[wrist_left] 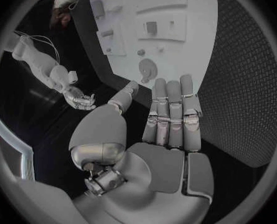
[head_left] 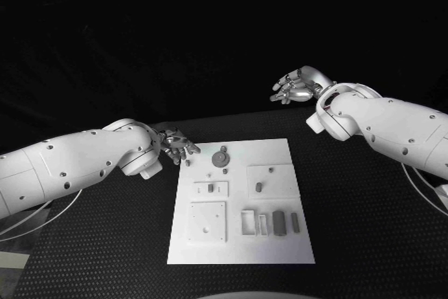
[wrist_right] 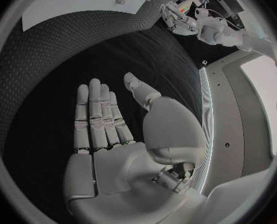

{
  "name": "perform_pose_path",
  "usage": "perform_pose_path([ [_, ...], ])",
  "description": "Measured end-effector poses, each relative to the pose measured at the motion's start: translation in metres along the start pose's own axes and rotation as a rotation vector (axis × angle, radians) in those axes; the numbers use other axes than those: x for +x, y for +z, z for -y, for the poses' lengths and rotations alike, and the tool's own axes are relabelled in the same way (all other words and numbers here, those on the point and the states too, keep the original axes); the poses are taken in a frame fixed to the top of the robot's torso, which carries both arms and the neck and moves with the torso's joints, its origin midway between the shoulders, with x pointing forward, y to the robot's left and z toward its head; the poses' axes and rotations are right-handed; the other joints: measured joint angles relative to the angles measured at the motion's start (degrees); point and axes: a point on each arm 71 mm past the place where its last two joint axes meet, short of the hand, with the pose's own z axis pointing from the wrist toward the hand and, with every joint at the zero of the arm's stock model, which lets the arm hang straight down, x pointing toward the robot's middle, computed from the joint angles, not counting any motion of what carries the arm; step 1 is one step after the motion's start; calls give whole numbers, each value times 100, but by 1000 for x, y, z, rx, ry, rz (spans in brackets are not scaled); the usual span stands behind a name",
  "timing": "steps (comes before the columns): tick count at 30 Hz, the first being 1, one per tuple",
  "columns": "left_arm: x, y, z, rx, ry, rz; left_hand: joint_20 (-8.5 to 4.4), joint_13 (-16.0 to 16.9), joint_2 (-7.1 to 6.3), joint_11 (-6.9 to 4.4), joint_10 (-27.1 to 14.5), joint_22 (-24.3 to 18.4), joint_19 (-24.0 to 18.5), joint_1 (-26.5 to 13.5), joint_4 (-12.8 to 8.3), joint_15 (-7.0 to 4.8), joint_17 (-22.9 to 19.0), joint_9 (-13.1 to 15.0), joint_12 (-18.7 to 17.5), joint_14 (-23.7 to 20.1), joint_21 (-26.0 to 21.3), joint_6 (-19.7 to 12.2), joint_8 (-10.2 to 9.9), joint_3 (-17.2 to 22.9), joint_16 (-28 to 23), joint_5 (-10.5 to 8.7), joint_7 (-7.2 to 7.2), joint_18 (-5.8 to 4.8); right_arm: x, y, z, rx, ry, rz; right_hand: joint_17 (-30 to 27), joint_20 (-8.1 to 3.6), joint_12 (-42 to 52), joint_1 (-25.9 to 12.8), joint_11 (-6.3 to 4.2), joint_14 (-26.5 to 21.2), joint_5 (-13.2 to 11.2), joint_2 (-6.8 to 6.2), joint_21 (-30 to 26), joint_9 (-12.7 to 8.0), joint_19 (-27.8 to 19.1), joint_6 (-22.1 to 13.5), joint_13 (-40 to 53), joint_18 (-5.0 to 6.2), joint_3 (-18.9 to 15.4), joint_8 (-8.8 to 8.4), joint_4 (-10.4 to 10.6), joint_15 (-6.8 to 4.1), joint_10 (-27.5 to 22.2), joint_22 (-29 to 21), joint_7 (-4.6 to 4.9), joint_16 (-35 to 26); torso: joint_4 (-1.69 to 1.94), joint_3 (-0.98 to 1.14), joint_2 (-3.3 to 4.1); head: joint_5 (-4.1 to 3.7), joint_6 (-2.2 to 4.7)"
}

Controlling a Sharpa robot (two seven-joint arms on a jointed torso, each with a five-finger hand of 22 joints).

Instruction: Assemble the parts on the task board

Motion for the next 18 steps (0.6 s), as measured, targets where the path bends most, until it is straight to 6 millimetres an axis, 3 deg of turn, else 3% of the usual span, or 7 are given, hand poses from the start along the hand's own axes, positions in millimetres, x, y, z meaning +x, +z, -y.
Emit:
perform_pose_path([
  [5, -9, 2, -7, 3, -25, 36, 179, -362, -38, 147, 21, -343, -101, 324, -47, 188, -134, -160, -704, -42, -349, -59, -43, 47, -599, 0, 90, 1, -1, -1, 4, 7, 4, 3, 3, 0, 0, -19, 0, 0, 0, 19, 0, 0, 0, 0, 0, -1, 0, 0, 0, 0, 0, 0, 0, 0, -3, -3, 6, 1, 43],
  [11, -19, 6, -14, -5, -22, 86, 225, -483, -73, 147, 125, -464, -55, 353, 27, 218, -88, -247, -985, -11, -437, -75, -43, 16, -790, 0, 106, 1, 0, -2, 11, 21, 8, 4, 6, 0, 0, -19, 0, 0, 0, 19, 0, -1, 0, 1, -7, -1, 0, 0, 0, 0, 0, 0, -1, 0, -4, 0, 4, -2, 74],
  [14, -23, 11, -16, -16, 6, 100, 225, -511, -229, 155, 175, -513, -55, 164, 206, 238, -40, -292, -1095, 8, -488, -87, -43, -42, -865, -11, 104, 1, 3, -3, 14, 28, 10, 1, 6, 0, 0, -19, 0, 0, 0, 19, 0, -5, 0, 1, -6, -2, 0, 0, 0, 0, 0, 0, -1, 0, -3, 3, 3, 13, 87],
  [18, -24, 18, -16, -42, 52, 85, 326, -553, -512, 217, 113, -631, -156, -312, 716, 296, 19, -403, -1284, -92, -556, -309, -92, -2, -1015, -144, 173, 3, 4, -3, 15, 30, 12, 0, 12, 0, 0, -19, 0, 0, 0, 19, 0, -5, 0, 8, -12, -1, 0, 0, 0, 0, 0, 0, -8, 0, -1, 7, 3, 30, 100],
])
